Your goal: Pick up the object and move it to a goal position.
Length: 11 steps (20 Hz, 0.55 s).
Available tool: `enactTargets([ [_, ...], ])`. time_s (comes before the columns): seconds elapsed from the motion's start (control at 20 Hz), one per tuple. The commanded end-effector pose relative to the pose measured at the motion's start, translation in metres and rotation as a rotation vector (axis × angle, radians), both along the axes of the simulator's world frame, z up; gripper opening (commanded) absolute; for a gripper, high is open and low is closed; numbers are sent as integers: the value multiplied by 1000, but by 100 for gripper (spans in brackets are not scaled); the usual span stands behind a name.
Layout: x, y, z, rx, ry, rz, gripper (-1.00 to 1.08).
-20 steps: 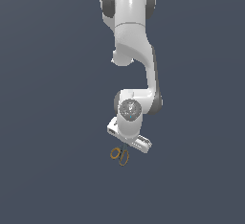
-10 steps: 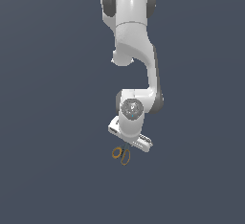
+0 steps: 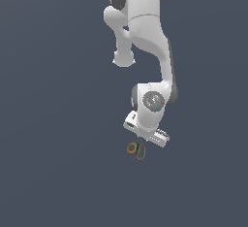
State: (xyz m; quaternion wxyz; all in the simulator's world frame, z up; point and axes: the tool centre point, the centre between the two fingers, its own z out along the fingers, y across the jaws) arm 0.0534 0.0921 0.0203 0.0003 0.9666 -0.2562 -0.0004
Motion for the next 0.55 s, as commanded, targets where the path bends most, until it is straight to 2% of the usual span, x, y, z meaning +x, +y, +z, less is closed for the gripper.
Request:
enactTargets([
  [0.0,-9,21,4,0,-1,1,-100],
  [0.25,-22,53,9,0,-1,1,-100],
  [0.5,-26,64,11,0,-1,1,-100],
])
